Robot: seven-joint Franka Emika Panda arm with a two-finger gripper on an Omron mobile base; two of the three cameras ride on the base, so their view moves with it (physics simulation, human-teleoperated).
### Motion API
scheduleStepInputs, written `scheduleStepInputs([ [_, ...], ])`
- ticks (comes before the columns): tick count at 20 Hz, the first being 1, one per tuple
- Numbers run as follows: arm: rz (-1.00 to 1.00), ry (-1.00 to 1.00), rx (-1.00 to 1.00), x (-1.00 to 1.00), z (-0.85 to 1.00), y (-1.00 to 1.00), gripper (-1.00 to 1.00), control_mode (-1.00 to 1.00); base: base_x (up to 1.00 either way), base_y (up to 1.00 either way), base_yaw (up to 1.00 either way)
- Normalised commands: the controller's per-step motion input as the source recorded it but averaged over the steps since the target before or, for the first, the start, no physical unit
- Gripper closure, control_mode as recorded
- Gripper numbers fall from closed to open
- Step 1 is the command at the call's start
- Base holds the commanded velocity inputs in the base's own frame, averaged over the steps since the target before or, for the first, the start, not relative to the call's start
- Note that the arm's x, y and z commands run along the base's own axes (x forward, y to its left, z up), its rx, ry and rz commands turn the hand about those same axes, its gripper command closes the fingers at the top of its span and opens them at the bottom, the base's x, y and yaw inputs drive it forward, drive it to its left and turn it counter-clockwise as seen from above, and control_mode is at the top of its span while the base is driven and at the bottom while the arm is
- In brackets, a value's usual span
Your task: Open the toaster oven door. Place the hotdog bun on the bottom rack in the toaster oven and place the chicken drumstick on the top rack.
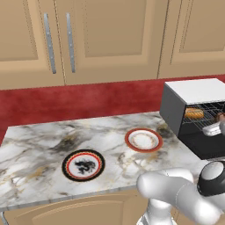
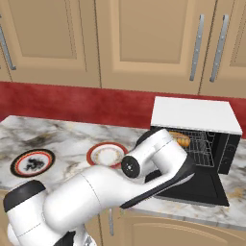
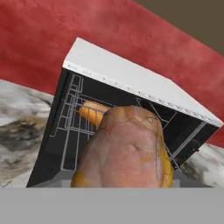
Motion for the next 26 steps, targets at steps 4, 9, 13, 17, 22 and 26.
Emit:
scheduleStepInputs([
  [4,0.05,0.29,0.48,0.40,0.42,-0.17,1.00,-1.00,0.00,0.00,0.00],
  [9,0.03,0.21,0.45,0.37,0.48,-0.20,1.00,-1.00,0.00,0.00,0.00],
  [13,0.00,0.17,0.44,0.28,0.51,-0.19,1.00,-1.00,0.00,0.00,0.00],
  [17,0.00,0.17,0.42,0.32,0.49,-0.14,1.00,-1.00,0.00,0.00,0.00],
  [22,0.00,0.17,0.33,0.29,0.58,-0.06,1.00,-1.00,0.00,0.00,0.00],
  [26,0.00,0.19,0.28,0.28,0.60,-0.09,1.00,-1.00,0.00,0.00,0.00],
])
